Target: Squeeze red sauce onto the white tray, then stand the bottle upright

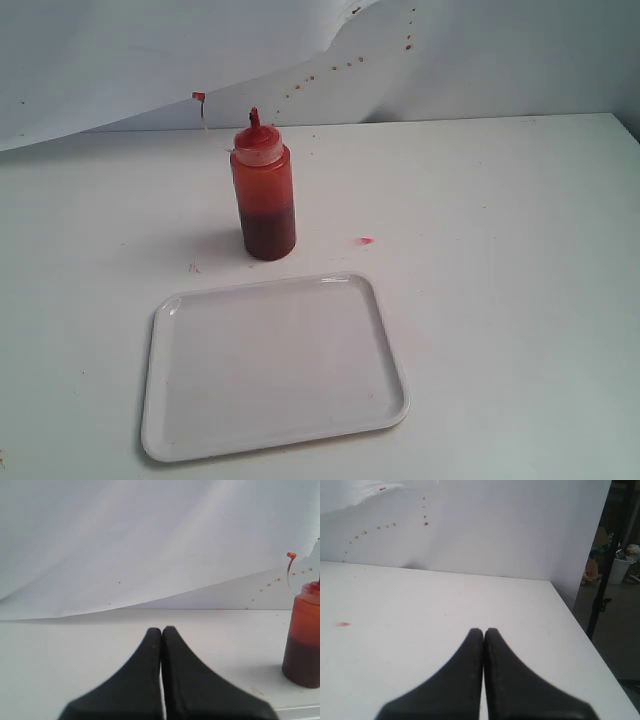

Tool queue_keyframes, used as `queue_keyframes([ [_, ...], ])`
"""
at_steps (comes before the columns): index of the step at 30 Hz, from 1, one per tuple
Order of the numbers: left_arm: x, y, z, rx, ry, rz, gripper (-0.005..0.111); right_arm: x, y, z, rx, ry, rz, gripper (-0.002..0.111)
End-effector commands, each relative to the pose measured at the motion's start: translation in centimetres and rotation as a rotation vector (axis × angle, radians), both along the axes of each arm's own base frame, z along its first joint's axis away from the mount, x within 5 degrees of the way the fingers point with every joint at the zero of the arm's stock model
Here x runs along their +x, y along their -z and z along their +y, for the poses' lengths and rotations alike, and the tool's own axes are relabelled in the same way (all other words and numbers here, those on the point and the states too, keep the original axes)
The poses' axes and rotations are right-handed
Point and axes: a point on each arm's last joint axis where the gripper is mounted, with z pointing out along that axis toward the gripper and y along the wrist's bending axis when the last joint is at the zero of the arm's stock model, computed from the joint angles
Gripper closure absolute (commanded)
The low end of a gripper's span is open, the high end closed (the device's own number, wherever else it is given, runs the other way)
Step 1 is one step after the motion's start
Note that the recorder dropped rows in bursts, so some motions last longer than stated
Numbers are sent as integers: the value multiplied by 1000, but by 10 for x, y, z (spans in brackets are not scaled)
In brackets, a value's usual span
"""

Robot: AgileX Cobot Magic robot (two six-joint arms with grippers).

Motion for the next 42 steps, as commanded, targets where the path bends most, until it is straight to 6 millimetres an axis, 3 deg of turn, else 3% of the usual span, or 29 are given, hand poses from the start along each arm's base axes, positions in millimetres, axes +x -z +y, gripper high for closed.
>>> queue_keyframes([
  [1,0,1,0,-3,7,0,107,0,1,0,7,4,-2,108],
  [13,0,-1,0,-5,5,-26,107,0,1,0,7,4,-2,108],
  [18,-1,-14,1,-180,5,-175,107,0,1,0,7,4,-2,108],
  [22,-2,-20,1,-182,6,-207,107,0,1,0,7,4,-2,108],
  [30,-23,-82,-1,-92,14,-193,107,0,1,0,7,4,-2,108],
  [35,-41,-122,-2,-80,19,-339,107,0,1,0,7,4,-2,108],
  [39,-47,-135,-2,-74,22,-465,107,0,1,0,7,4,-2,108],
  [42,-32,-134,-1,-78,19,-393,105,0,1,0,7,4,-2,108],
])
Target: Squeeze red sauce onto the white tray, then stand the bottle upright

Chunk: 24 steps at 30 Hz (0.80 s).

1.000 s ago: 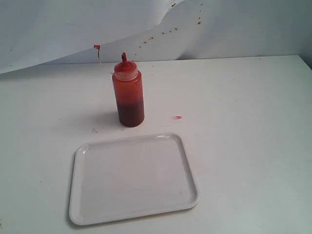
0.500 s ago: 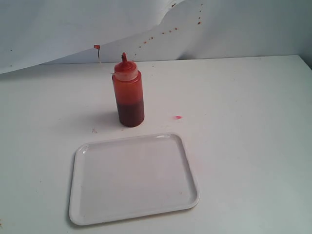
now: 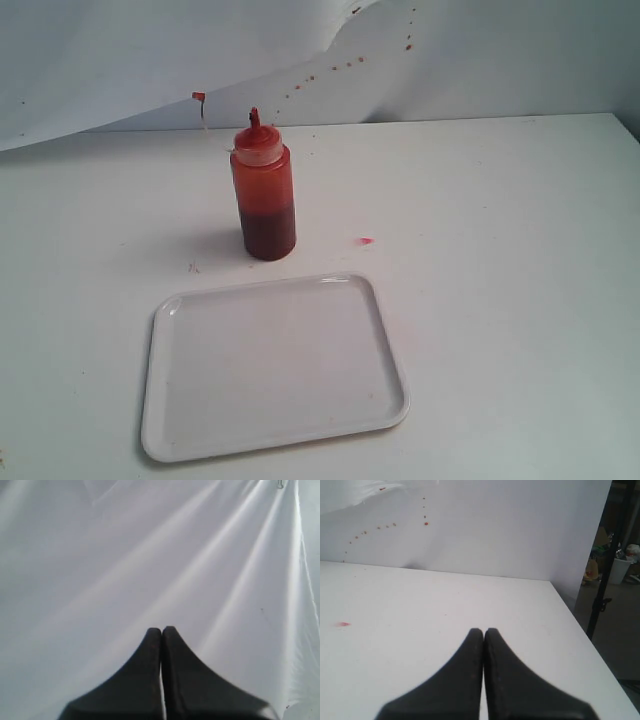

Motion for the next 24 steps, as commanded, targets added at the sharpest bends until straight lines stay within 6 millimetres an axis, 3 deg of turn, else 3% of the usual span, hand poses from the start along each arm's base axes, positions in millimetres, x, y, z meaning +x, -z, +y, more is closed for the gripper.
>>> queue_keyframes([
  [1,19,-1,1,-9,8,70,103,0,1,0,7,4,-2,108],
  [5,45,1,2,-18,8,157,90,0,1,0,7,4,-2,108],
  [7,61,4,3,-23,8,213,78,0,1,0,7,4,-2,108],
  [9,82,10,4,-26,6,278,55,0,1,0,7,4,-2,108],
  [10,96,14,5,-28,5,318,38,0,1,0,7,4,-2,108],
  [12,117,21,6,-29,3,359,22,0,1,0,7,4,-2,108],
  [19,185,52,5,-67,56,394,18,0,1,0,7,4,-2,108],
  [21,203,68,-4,43,146,420,20,0,1,0,7,4,-2,108],
  [24,228,102,-9,3,226,502,23,0,1,0,7,4,-2,108],
])
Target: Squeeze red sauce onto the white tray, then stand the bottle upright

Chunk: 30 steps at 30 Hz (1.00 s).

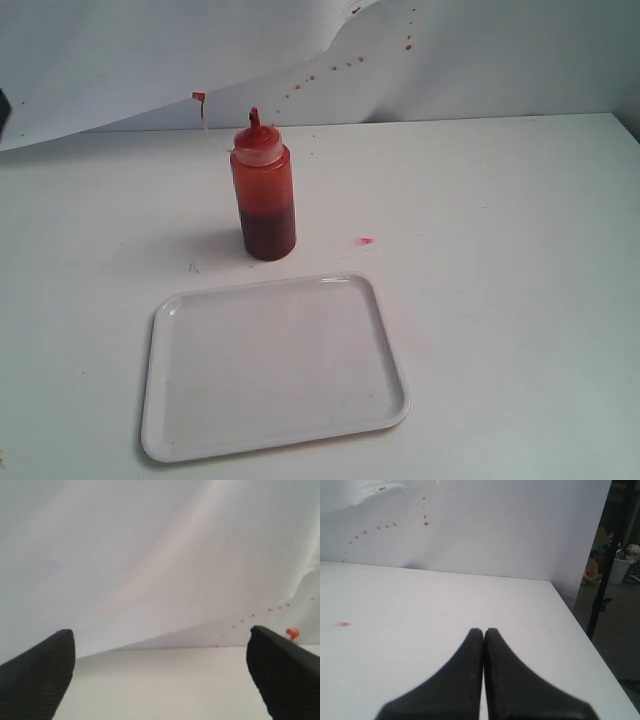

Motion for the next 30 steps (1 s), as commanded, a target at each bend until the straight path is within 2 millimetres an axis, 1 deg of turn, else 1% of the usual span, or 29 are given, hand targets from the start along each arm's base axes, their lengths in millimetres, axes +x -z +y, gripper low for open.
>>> queue_keyframes([
  [1,29,42,-12,-30,140,69,23,0,1,0,7,4,-2,108],
  [2,35,55,-17,-24,201,78,23,0,1,0,7,4,-2,108],
  [5,42,76,-25,-81,297,85,23,0,1,0,7,4,-2,108],
  [6,46,89,-28,-114,329,85,22,0,1,0,7,4,-2,108],
  [7,48,95,-29,-134,346,80,22,0,1,0,7,4,-2,108],
  [8,50,111,-31,-142,371,88,22,0,1,0,7,4,-2,108],
  [9,50,121,-32,-127,379,120,22,0,1,0,7,4,-2,108],
  [10,52,136,-33,-99,398,161,22,0,1,0,7,4,-2,108],
  [11,55,142,-36,-89,433,177,22,0,1,0,7,4,-2,108],
  [12,60,151,-41,-50,513,189,22,0,1,0,7,4,-2,108],
  [13,64,155,-44,-37,562,192,22,0,1,0,7,4,-2,108],
  [15,81,165,-54,-29,665,193,22,0,1,0,7,4,-2,108],
  [16,86,168,-57,-25,676,189,22,0,1,0,7,4,-2,108],
  [20,112,180,-83,-6,751,152,22,0,1,0,7,4,-2,108],
  [21,122,184,-90,-5,757,136,22,0,1,0,7,4,-2,108],
  [26,140,192,-108,-5,780,105,21,0,1,0,7,4,-2,108],
  [30,149,199,-118,0,803,91,12,0,1,0,7,4,-2,108],
])
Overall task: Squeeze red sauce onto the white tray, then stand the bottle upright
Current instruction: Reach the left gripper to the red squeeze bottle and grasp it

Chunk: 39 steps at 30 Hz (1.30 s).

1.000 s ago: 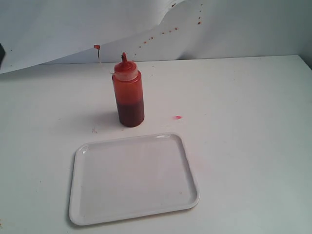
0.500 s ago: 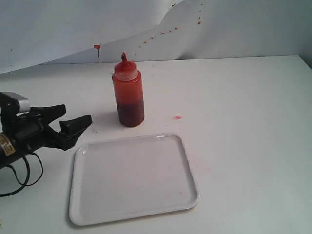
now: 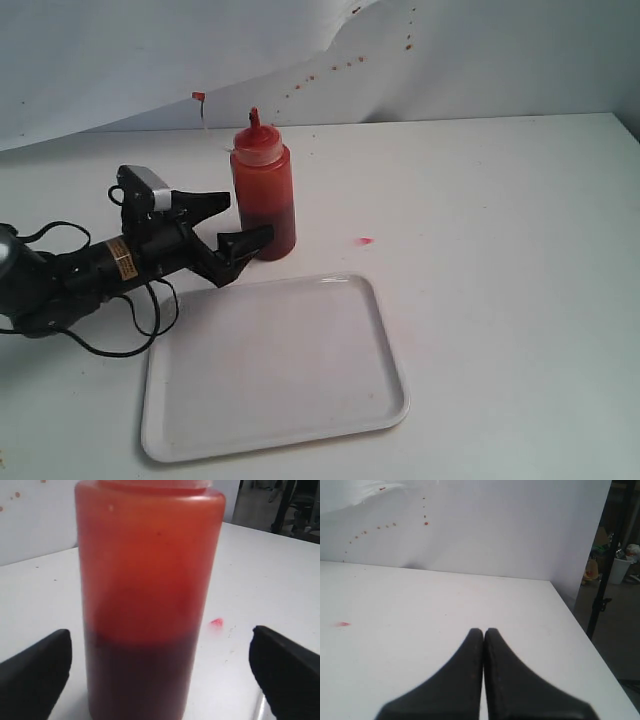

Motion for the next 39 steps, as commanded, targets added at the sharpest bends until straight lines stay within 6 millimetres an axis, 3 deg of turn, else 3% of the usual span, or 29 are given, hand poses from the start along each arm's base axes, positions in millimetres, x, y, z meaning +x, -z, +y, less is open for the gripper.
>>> queue_keyframes([
  [1,9,4,-13,-26,22,-21,10,0,1,0,7,4,-2,108],
  [18,51,26,-20,-22,14,-75,10,0,1,0,7,4,-2,108],
  [32,69,32,-38,84,17,-38,10,0,1,0,7,4,-2,108],
  [39,67,52,-36,50,-26,3,10,0,1,0,7,4,-2,108],
])
